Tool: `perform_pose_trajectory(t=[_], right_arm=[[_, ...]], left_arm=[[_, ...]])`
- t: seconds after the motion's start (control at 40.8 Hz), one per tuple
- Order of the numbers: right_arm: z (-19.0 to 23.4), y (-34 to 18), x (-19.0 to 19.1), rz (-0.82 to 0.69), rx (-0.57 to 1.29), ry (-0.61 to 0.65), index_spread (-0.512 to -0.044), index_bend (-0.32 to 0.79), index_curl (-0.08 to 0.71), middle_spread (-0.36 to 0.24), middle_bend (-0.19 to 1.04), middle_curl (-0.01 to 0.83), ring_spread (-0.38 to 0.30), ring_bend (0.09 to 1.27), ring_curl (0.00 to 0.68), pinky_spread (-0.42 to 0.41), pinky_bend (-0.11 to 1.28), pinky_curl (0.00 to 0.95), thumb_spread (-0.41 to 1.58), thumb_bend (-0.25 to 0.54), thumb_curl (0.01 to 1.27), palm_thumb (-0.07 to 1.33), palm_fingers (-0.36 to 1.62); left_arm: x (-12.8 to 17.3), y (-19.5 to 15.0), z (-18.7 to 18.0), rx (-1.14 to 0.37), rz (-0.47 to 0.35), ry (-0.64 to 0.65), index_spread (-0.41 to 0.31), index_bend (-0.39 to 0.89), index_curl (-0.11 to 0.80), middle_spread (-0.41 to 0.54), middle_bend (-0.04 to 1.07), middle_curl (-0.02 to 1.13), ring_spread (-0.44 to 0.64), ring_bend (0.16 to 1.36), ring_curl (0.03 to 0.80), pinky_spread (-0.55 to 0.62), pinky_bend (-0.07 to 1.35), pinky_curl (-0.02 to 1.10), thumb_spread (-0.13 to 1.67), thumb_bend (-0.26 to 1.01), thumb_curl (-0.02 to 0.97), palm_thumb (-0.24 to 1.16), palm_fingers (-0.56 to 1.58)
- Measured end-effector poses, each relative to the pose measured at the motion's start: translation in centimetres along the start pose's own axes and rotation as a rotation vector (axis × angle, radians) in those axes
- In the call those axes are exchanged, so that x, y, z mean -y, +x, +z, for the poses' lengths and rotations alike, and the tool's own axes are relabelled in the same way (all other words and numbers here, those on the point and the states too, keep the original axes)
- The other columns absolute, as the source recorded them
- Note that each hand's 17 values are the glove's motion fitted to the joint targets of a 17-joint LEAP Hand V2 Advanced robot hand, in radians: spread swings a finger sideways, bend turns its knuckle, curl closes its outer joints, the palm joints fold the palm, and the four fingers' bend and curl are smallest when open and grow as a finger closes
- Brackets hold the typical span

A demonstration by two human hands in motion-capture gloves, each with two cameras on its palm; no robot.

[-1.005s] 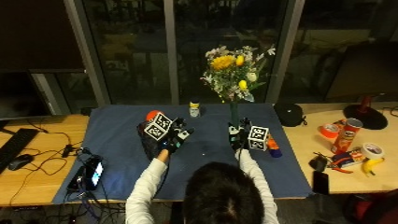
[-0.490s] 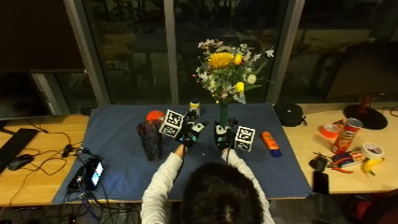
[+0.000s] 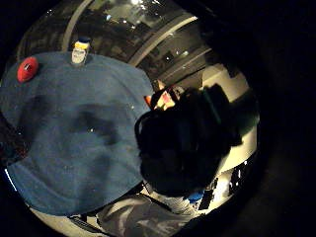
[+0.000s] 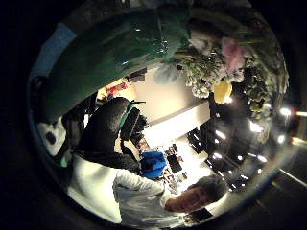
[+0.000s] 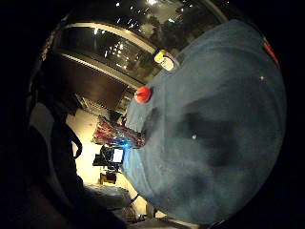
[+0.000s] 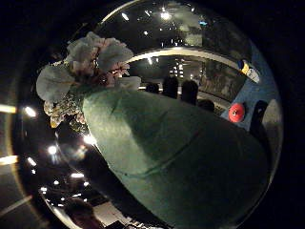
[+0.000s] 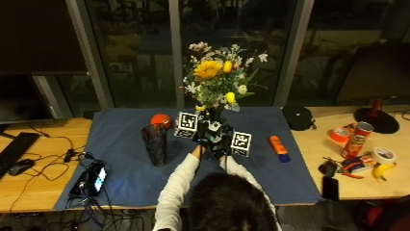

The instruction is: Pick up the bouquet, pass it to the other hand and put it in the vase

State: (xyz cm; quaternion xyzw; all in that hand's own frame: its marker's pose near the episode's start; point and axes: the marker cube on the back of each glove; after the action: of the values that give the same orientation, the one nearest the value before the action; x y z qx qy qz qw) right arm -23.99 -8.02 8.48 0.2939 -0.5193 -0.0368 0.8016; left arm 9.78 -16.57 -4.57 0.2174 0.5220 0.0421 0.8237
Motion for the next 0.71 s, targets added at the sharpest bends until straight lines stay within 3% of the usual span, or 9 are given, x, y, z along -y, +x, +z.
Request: perform_pose_trajectory(t=[0.147, 0.172, 0.196, 0.27, 0.294, 0.319, 0.441, 0.588, 0.711], right_arm=[[1.0, 1.4, -0.6, -0.016, -0.059, -0.007, -0.202, 0.55, 0.658, -0.135, 0.87, 0.646, -0.175, 1.04, 0.572, -0.215, 0.79, 0.556, 0.72, -0.022, 0.68, 1.00, 1.38], [1.3, 1.5, -0.5, -0.064, -0.033, -0.017, -0.202, 0.55, 0.659, -0.135, 0.87, 0.645, -0.174, 1.04, 0.572, -0.215, 0.79, 0.556, 0.73, -0.022, 0.68, 1.00, 1.38], [1.6, 1.7, -0.4, -0.115, -0.005, -0.028, -0.202, 0.55, 0.660, -0.135, 0.87, 0.645, -0.174, 1.04, 0.572, -0.215, 0.79, 0.556, 0.73, -0.022, 0.69, 0.99, 1.38], [2.1, 1.6, -0.7, -0.100, 0.033, -0.053, -0.205, 0.54, 0.662, -0.135, 0.87, 0.645, -0.174, 1.04, 0.571, -0.215, 0.79, 0.557, 0.73, -0.018, 0.69, 1.00, 1.38], [2.2, 1.5, -0.9, -0.067, 0.042, -0.058, -0.206, 0.54, 0.663, -0.135, 0.87, 0.644, -0.174, 1.04, 0.570, -0.215, 0.79, 0.557, 0.73, -0.019, 0.70, 1.00, 1.38], [2.3, 1.5, -1.0, -0.056, 0.053, -0.063, -0.206, 0.54, 0.664, -0.135, 0.87, 0.642, -0.174, 1.05, 0.570, -0.215, 0.79, 0.557, 0.73, -0.019, 0.70, 1.00, 1.38], [2.3, 1.2, -0.2, -0.339, 0.042, -0.060, -0.209, 0.54, 0.668, -0.134, 0.87, 0.640, -0.174, 1.05, 0.568, -0.214, 0.79, 0.555, 0.74, -0.020, 0.71, 1.00, 1.38], [2.3, 1.6, -1.1, -0.201, 0.073, -0.099, -0.211, 0.54, 0.672, -0.135, 0.88, 0.640, -0.174, 1.05, 0.566, -0.213, 0.79, 0.554, 0.72, -0.022, 0.72, 0.99, 1.38], [2.3, 1.5, -0.2, -0.451, 0.039, -0.112, -0.209, 0.53, 0.674, -0.136, 0.86, 0.633, -0.178, 1.05, 0.565, -0.217, 0.78, 0.550, 0.70, -0.026, 0.73, 0.98, 1.36]], left_arm=[[0.1, 1.0, -0.3, -0.093, 0.017, 0.146, -0.016, 0.17, 0.262, 0.044, 0.32, 0.39, 0.08, 0.61, 0.273, 0.11, 0.40, 0.32, 1.00, -0.01, 0.339, 0.41, 0.54], [0.2, 1.0, -0.4, -0.112, 0.013, 0.176, -0.002, 0.13, 0.256, 0.060, 0.29, 0.38, 0.10, 0.61, 0.274, 0.12, 0.39, 0.31, 1.00, -0.02, 0.334, 0.39, 0.45], [0.2, 1.1, -0.4, -0.130, 0.008, 0.208, -0.044, 0.20, 0.283, -0.011, 0.36, 0.42, 0.02, 0.61, 0.291, 0.03, 0.43, 0.34, 1.00, 0.03, 0.354, 0.48, 0.72], [0.3, 1.1, -0.7, -0.150, 0.002, 0.286, -0.102, 0.18, 0.289, -0.105, 0.36, 0.39, -0.11, 0.59, 0.272, -0.13, 0.48, 0.33, 0.99, 0.06, 0.380, 0.59, 1.07], [0.4, 1.1, -0.7, -0.145, 0.007, 0.299, -0.113, 0.17, 0.289, -0.123, 0.35, 0.38, -0.13, 0.57, 0.265, -0.16, 0.47, 0.32, 0.99, 0.06, 0.383, 0.60, 1.08], [0.5, 1.1, -0.7, -0.136, 0.015, 0.306, -0.153, 0.19, 0.302, -0.170, 0.40, 0.41, -0.21, 0.65, 0.305, -0.23, 0.56, 0.36, 0.92, 0.07, 0.408, 0.65, 1.40], [0.7, 1.0, -0.7, -0.081, 0.046, 0.306, -0.225, 0.25, 0.360, -0.256, 0.53, 0.48, -0.30, 0.72, 0.371, -0.33, 0.58, 0.41, 0.74, 0.04, 0.467, 0.73, 1.47], [0.6, 0.8, -0.5, -0.076, 0.034, 0.309, -0.283, 0.33, 0.415, -0.310, 0.63, 0.53, -0.35, 0.80, 0.424, -0.38, 0.61, 0.44, 0.68, -0.01, 0.511, 0.77, 1.49], [0.8, 1.0, -0.6, -0.068, 0.043, 0.320, -0.311, 0.40, 0.462, -0.330, 0.68, 0.56, -0.37, 0.84, 0.455, -0.39, 0.63, 0.46, 0.54, -0.01, 0.566, 0.82, 1.46]])
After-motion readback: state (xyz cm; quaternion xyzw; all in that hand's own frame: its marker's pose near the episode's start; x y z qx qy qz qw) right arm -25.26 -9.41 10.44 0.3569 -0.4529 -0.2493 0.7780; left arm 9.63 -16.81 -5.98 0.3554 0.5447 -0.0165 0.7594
